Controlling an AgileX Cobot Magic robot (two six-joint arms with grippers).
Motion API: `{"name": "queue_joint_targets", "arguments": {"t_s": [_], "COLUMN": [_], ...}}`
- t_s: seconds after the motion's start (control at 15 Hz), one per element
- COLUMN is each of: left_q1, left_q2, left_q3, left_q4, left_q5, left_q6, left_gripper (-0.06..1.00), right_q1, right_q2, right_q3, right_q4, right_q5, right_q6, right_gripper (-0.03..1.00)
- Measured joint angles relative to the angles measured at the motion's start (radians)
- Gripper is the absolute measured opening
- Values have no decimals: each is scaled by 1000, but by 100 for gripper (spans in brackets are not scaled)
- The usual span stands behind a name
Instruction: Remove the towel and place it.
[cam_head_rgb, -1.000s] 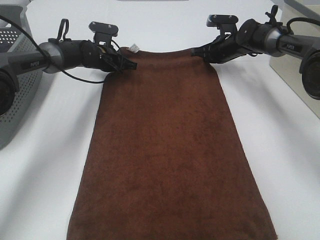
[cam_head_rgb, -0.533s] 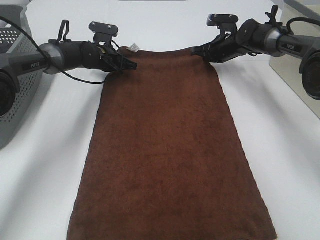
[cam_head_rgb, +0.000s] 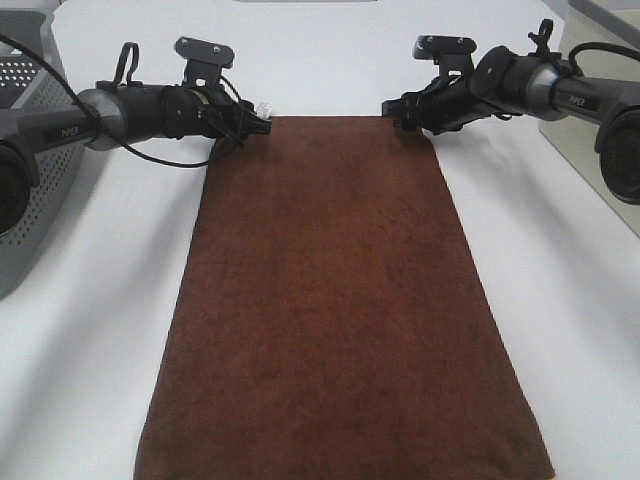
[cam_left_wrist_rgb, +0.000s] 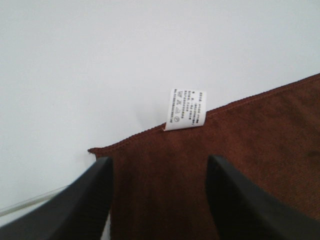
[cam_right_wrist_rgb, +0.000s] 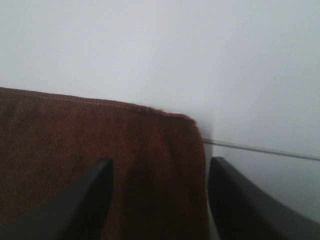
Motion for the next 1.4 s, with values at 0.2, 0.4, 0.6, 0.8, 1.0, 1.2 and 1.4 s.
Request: {"name": "queue_joint_targets", "arguments": {"t_s": [0.2, 0.4, 0.6, 0.8, 1.0, 1.2, 1.4], "left_q1": [3, 3, 15, 28, 30, 30, 30], "left_q2": [5, 5, 6, 33, 40, 13, -107], "left_q3": [0, 0, 0, -1, -1, -1, -1], "left_q4": [0, 4, 10, 10, 9, 10, 11], "left_q5": [-5, -5, -5, -15, -23, 18, 142], "left_q6": [0, 0, 1, 1, -1, -1, -1], "left_gripper": [62, 62, 62, 62, 62, 62, 64], "right_q1": [-21, -23, -22, -22, -22, -21, -21], "right_q2": [0, 0, 0, 0, -7, -93, -225], "right_q3": [0, 0, 0, 0, 0, 0, 0], "right_q4": [0, 0, 0, 0, -1, -53, -66], "right_q5": [-2, -1, 12, 49, 92, 177, 291], "right_q6": [0, 0, 0, 0, -2, -2, -2], "right_gripper": [69, 69, 69, 69, 69, 69, 69]}}
